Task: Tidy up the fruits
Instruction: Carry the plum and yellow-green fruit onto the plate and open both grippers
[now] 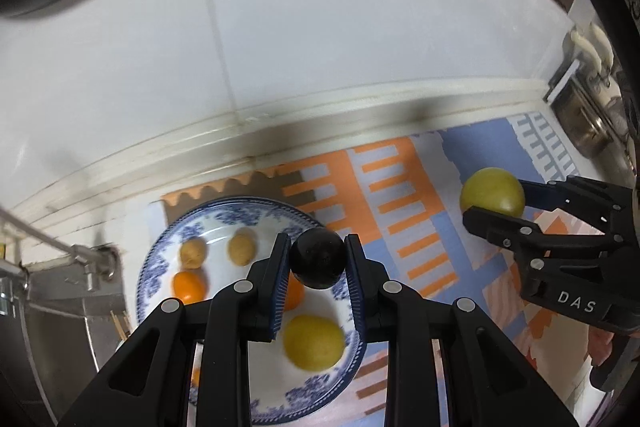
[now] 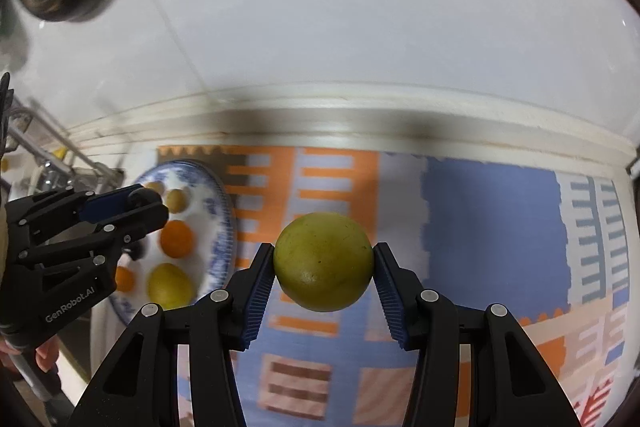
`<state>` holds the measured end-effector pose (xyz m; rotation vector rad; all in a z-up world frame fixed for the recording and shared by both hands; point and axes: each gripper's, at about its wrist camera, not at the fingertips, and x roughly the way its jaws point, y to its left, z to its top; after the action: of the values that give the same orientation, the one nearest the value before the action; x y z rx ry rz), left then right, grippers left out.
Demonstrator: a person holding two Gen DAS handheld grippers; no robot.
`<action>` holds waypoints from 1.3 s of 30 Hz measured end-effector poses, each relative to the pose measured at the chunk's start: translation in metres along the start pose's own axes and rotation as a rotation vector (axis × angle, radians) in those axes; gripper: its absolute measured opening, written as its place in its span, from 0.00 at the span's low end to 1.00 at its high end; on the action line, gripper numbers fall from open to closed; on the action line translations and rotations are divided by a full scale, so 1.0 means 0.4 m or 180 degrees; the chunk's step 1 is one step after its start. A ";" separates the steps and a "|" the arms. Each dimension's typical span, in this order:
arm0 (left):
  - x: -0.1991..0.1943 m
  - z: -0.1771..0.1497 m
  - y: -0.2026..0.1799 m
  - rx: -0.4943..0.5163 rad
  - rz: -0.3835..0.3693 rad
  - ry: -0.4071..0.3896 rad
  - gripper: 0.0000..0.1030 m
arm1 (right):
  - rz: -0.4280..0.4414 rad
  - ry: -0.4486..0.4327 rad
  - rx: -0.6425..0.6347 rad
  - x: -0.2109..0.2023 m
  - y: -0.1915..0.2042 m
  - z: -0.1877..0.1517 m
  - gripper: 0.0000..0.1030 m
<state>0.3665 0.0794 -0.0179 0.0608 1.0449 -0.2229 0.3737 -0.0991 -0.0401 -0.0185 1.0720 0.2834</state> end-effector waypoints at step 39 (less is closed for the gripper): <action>0.022 -0.207 0.221 -0.0387 -0.0058 0.0183 0.26 | 0.0711 0.0326 -0.0685 0.209 0.407 0.046 0.49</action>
<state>0.3192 0.1772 -0.0721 -0.0522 1.1145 -0.1744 0.3881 0.0790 -0.0838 -0.1074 1.1427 0.6042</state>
